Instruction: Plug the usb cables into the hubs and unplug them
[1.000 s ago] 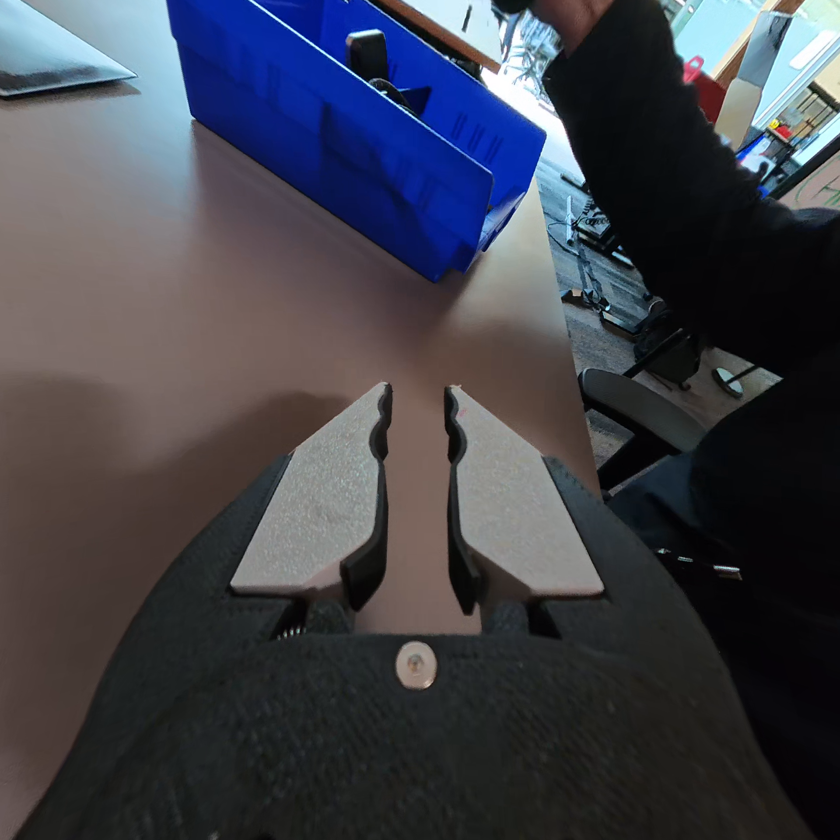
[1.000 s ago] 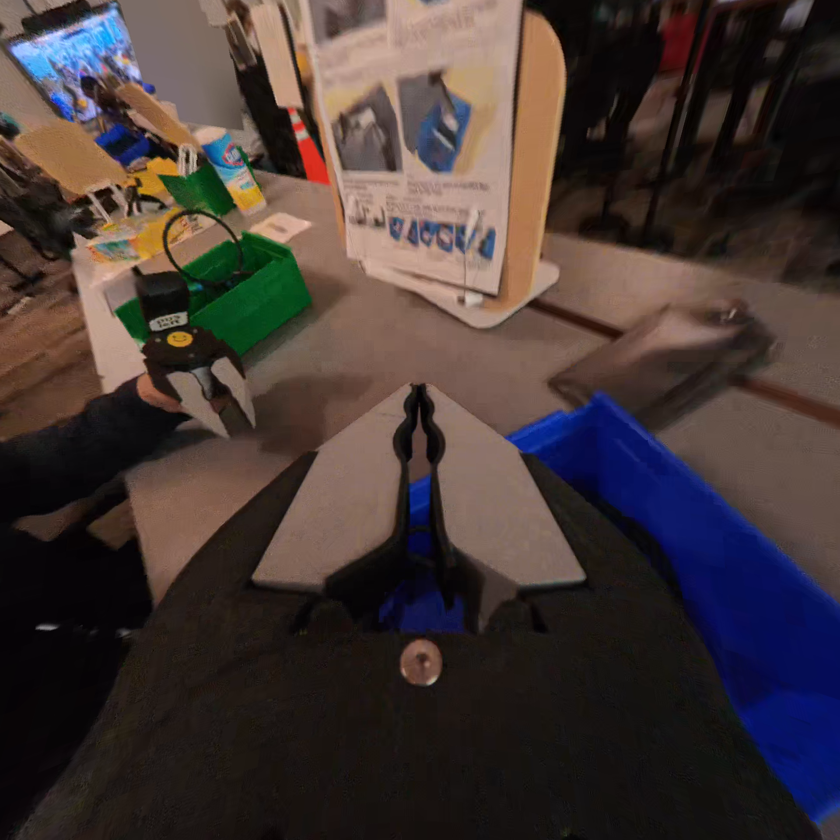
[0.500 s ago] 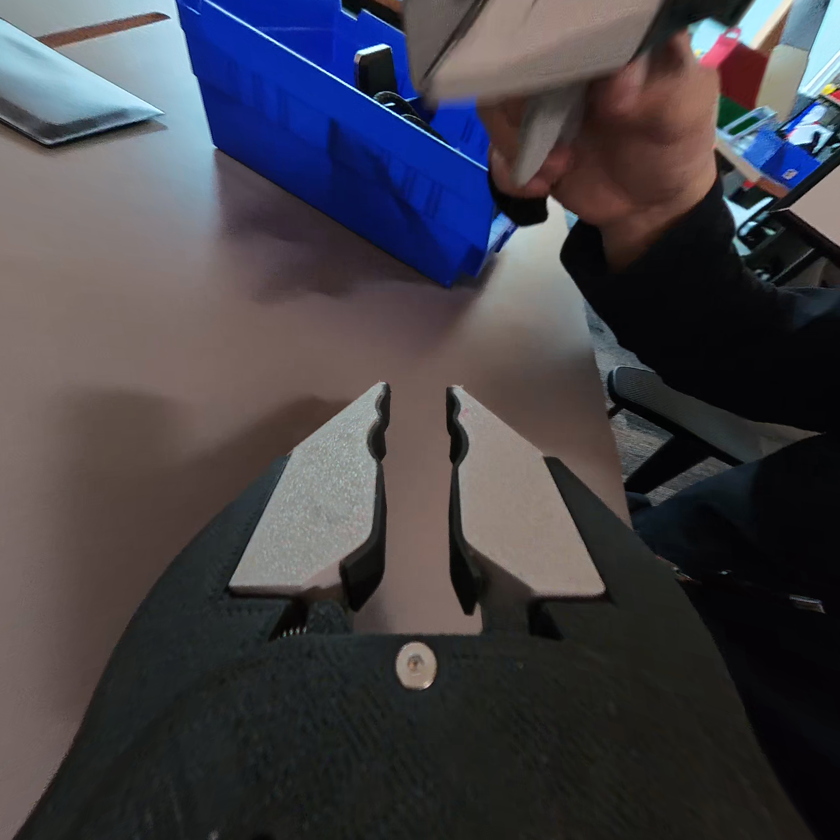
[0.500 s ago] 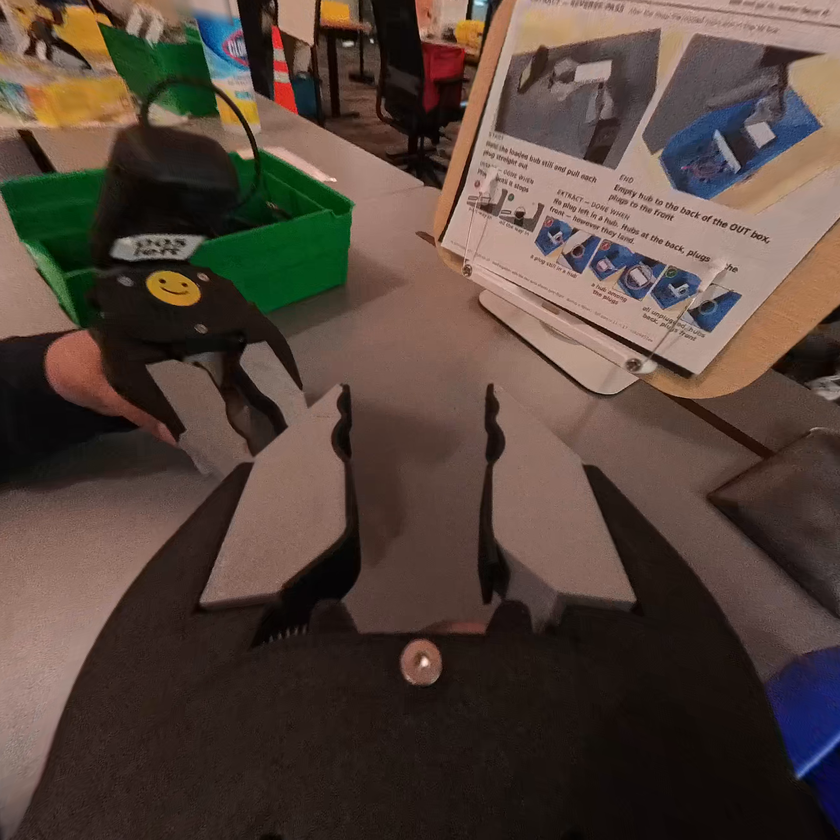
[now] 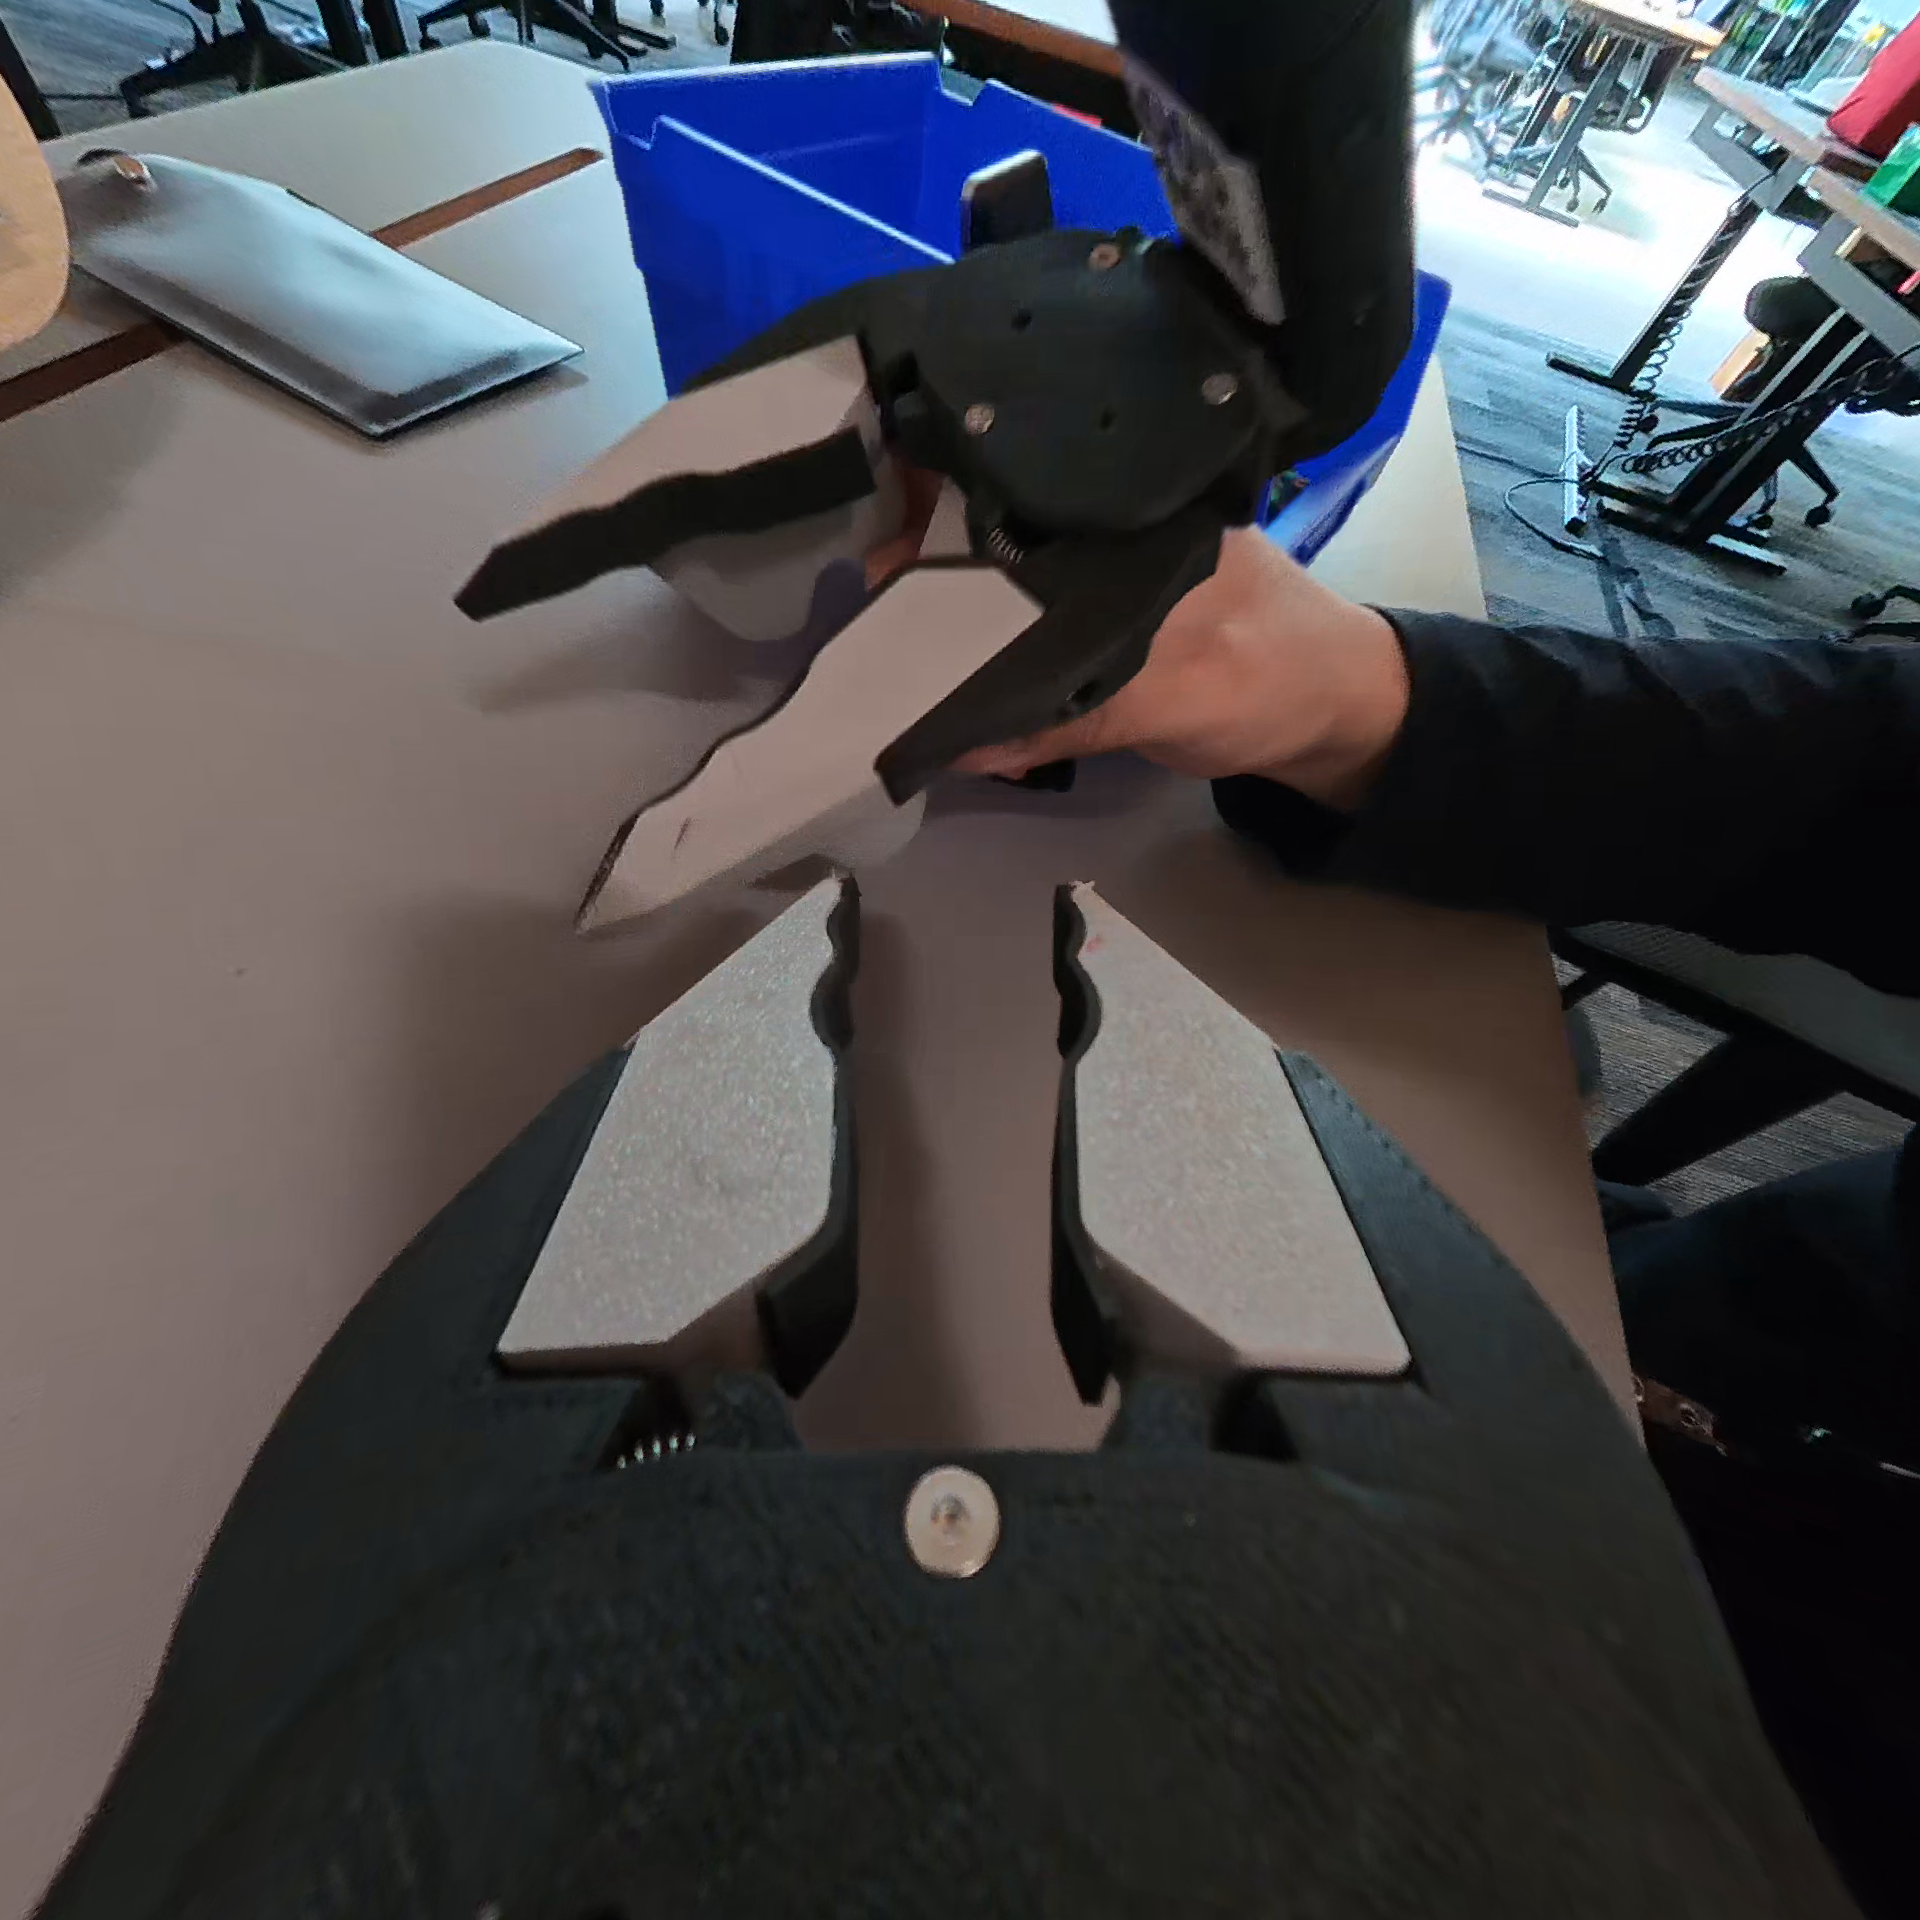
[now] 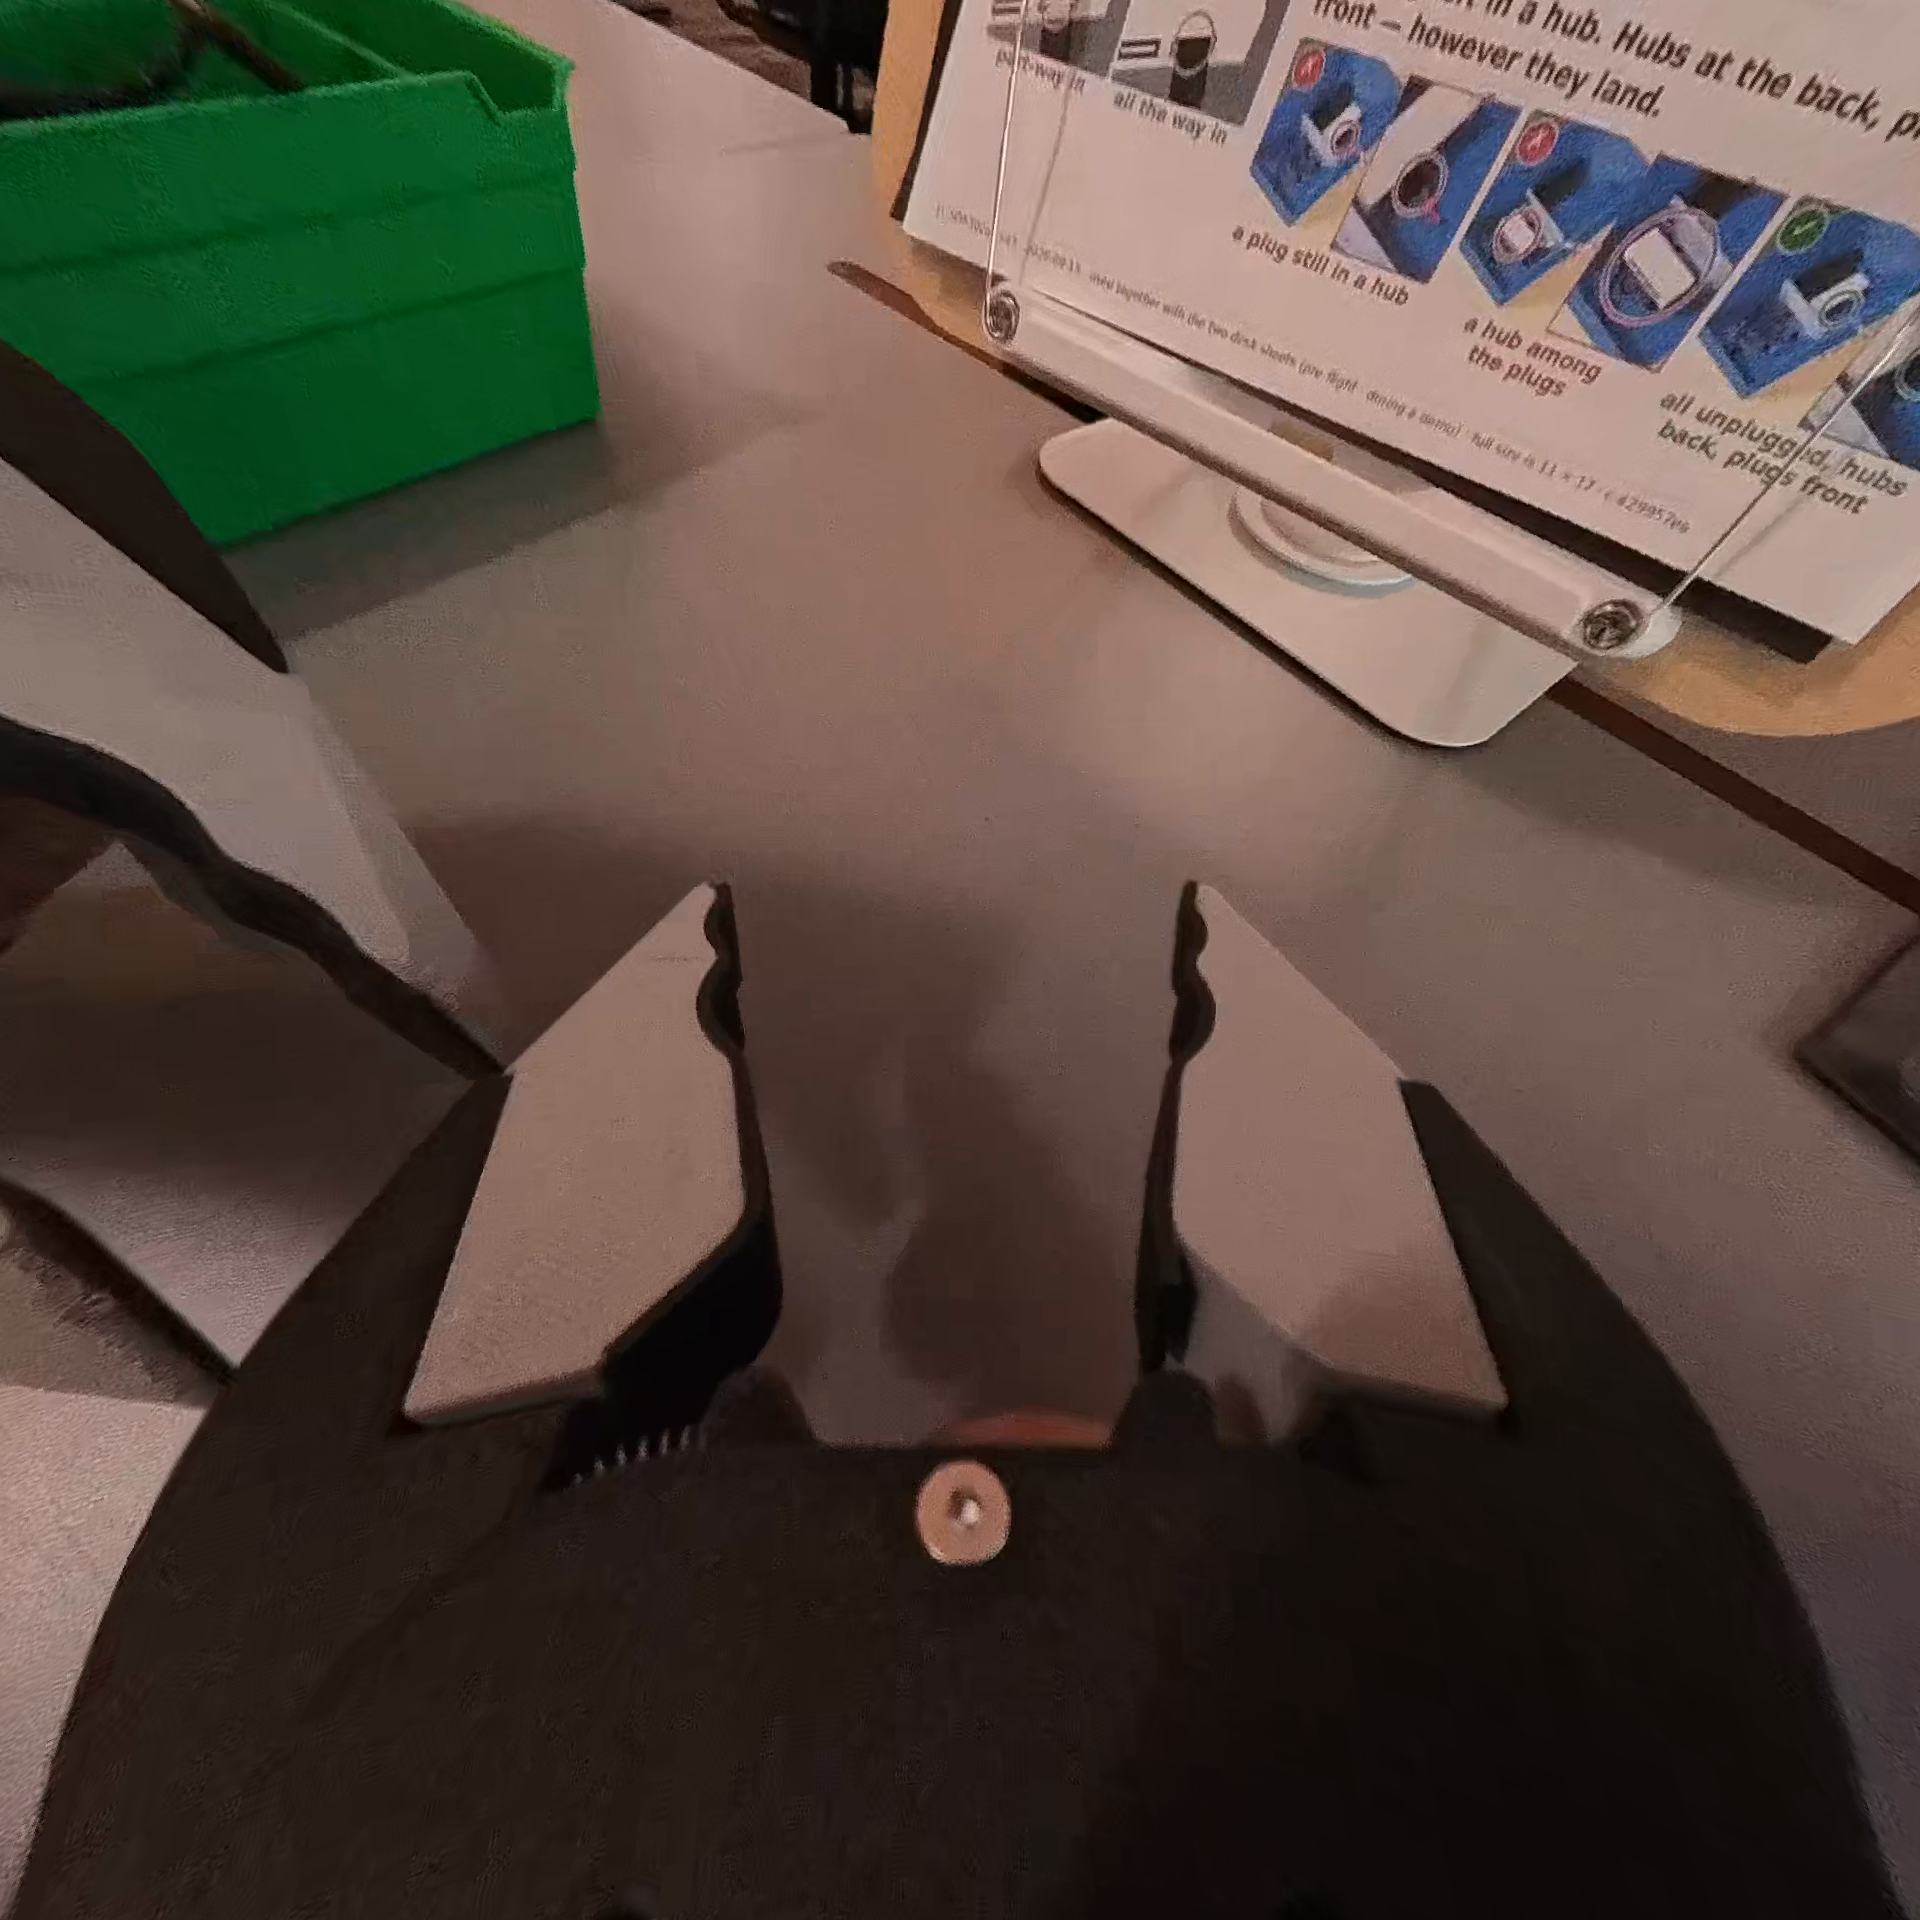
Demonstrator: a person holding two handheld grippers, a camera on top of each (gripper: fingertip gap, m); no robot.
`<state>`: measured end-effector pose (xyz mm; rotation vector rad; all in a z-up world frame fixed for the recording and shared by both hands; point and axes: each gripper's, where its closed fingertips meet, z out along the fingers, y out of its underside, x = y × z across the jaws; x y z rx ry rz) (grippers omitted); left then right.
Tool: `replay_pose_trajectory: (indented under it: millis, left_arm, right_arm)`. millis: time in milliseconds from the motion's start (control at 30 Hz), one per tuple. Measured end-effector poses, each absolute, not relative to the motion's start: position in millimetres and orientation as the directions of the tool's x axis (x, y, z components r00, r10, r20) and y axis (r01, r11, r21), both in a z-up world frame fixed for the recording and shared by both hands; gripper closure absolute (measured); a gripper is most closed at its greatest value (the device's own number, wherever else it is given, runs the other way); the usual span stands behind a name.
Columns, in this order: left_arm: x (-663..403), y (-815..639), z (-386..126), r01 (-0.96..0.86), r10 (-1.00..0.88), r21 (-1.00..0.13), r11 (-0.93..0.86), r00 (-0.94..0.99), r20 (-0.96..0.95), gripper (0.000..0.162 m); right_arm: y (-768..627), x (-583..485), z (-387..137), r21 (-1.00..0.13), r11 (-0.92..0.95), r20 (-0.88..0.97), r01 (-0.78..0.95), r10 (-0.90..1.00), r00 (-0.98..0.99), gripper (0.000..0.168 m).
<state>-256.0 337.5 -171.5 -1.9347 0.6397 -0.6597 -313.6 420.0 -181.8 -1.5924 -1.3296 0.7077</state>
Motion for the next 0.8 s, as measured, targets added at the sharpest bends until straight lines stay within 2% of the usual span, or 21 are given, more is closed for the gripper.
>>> replay_pose_trajectory:
  millis: [233,400,600,733,800]
  left_arm:
    - [-259,338,-172,-0.185,-0.670,-0.909,-0.374,0.732,0.126,0.124]
    - [-264,337,-171,-0.155,-0.644,-0.912,-0.379,0.752,0.140,0.121]
    - [-277,307,-151,-0.097,-0.597,-0.924,-0.371,0.787,0.157,0.109]
    - [-300,275,-131,-0.069,-0.549,-0.930,-0.362,0.821,0.153,0.103]
    - [-317,259,-113,-0.036,-0.519,-0.941,-0.337,0.841,0.154,0.098]
  right_arm:
    - [421,-314,-163,-0.953,-0.090,-0.001,0.290,0.956,0.292,0.098]
    - [431,-310,-178,-0.942,-0.129,-0.024,0.310,0.946,0.322,0.099]
    - [430,-312,-187,-0.932,-0.166,-0.061,0.321,0.948,0.313,0.096]
    - [427,-311,-190,-0.920,-0.179,-0.068,0.348,0.949,0.309,0.081]
    - [418,-312,-190,-0.916,-0.182,-0.085,0.358,0.959,0.271,0.081]
